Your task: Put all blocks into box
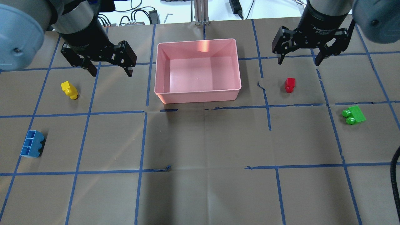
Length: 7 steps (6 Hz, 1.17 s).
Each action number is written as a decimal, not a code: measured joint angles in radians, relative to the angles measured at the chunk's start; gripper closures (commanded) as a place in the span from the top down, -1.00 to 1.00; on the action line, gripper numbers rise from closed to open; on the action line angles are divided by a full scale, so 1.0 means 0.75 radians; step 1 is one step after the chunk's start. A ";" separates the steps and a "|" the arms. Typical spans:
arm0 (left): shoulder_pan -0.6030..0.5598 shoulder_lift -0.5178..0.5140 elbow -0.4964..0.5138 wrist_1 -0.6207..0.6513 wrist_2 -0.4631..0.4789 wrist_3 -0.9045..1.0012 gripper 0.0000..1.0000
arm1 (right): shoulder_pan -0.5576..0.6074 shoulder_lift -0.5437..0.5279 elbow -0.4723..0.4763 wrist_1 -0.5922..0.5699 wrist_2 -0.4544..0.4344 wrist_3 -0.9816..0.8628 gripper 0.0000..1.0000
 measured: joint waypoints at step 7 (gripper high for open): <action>0.417 -0.073 -0.010 0.040 0.008 0.221 0.98 | 0.000 0.000 0.000 0.000 0.000 0.000 0.99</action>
